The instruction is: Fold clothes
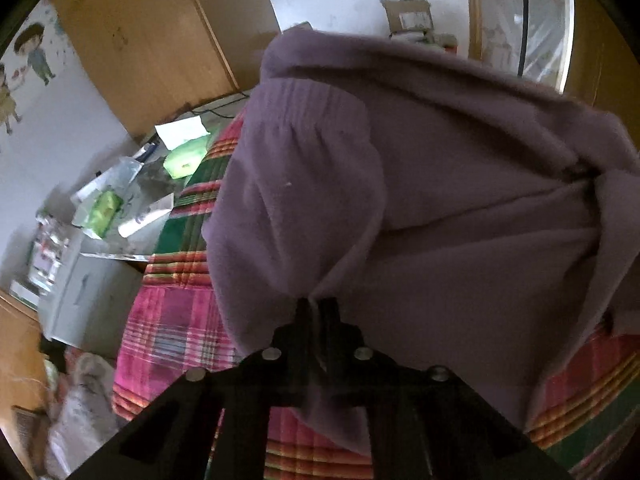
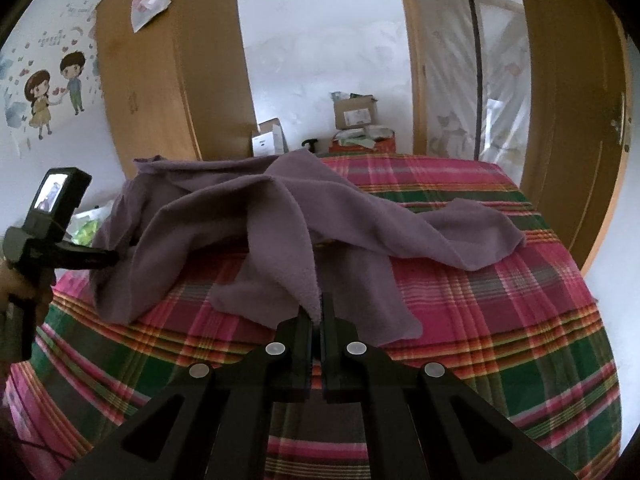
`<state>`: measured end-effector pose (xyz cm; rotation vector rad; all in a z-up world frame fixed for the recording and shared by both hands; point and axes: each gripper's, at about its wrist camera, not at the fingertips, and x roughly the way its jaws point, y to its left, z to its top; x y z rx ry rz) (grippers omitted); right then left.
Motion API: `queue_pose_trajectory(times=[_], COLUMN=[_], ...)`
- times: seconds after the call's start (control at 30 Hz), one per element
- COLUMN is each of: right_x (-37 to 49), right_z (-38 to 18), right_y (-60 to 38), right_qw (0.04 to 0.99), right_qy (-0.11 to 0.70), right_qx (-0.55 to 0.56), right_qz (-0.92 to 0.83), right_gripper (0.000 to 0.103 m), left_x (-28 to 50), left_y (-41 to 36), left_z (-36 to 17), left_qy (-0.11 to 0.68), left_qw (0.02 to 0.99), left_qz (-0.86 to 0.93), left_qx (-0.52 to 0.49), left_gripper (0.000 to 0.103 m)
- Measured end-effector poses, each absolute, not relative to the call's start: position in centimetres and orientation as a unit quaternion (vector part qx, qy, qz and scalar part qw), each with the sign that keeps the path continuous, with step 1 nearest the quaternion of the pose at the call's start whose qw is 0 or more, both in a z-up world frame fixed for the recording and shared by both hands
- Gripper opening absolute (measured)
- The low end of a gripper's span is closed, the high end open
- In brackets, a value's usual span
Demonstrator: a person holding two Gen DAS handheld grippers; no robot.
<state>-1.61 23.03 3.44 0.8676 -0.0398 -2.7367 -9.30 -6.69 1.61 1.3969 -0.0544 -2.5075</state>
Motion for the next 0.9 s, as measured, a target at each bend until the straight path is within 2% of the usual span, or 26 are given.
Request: queue_pose_trajectory(times=[0.4, 0.9], right_x=[0.0, 4.5], right_z=[5.7, 8.7], right_y=[24.4, 29.8], right_qw=[0.092, -0.001], right_qy=[-0.012, -0.017], right_qx=[0.263, 0.226], right_qz=[-0.960, -0.974], right_gripper=[0.003, 0.003], left_x=[-3.7, 2.2], left_y=[-10.5, -9.4], left_z=[7.8, 7.8], left_qy=[0.102, 0.189], left_qw=[0.095, 0.017], left_qz=[-0.911, -0.909], left_qx=[0.389, 0.371], left_gripper=[0.002, 0.002])
